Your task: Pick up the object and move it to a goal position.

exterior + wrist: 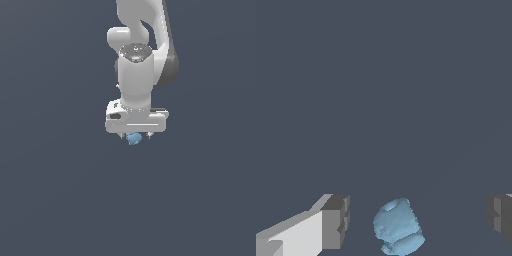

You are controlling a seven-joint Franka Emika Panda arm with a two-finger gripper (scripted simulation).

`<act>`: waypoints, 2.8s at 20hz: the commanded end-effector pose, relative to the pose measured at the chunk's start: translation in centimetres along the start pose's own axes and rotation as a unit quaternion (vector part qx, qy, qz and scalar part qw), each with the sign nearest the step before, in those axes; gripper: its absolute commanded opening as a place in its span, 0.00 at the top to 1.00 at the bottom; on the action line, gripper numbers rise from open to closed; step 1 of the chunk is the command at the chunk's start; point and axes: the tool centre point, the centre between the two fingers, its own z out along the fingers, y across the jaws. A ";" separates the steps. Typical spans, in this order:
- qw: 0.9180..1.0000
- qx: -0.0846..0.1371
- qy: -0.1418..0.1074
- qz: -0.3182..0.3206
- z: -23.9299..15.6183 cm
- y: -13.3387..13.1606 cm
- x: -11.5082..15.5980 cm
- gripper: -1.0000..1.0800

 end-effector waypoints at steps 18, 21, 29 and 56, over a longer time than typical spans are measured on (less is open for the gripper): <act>1.000 -0.006 -0.004 -0.002 0.8 3.0 -0.6 0.04; 1.000 -0.007 -0.007 -0.016 1.6 2.9 -1.3 0.04; 0.996 -0.011 -0.021 -0.088 5.2 1.9 -5.1 0.04; 0.976 -0.009 -0.046 -0.212 12.3 0.3 -12.6 0.04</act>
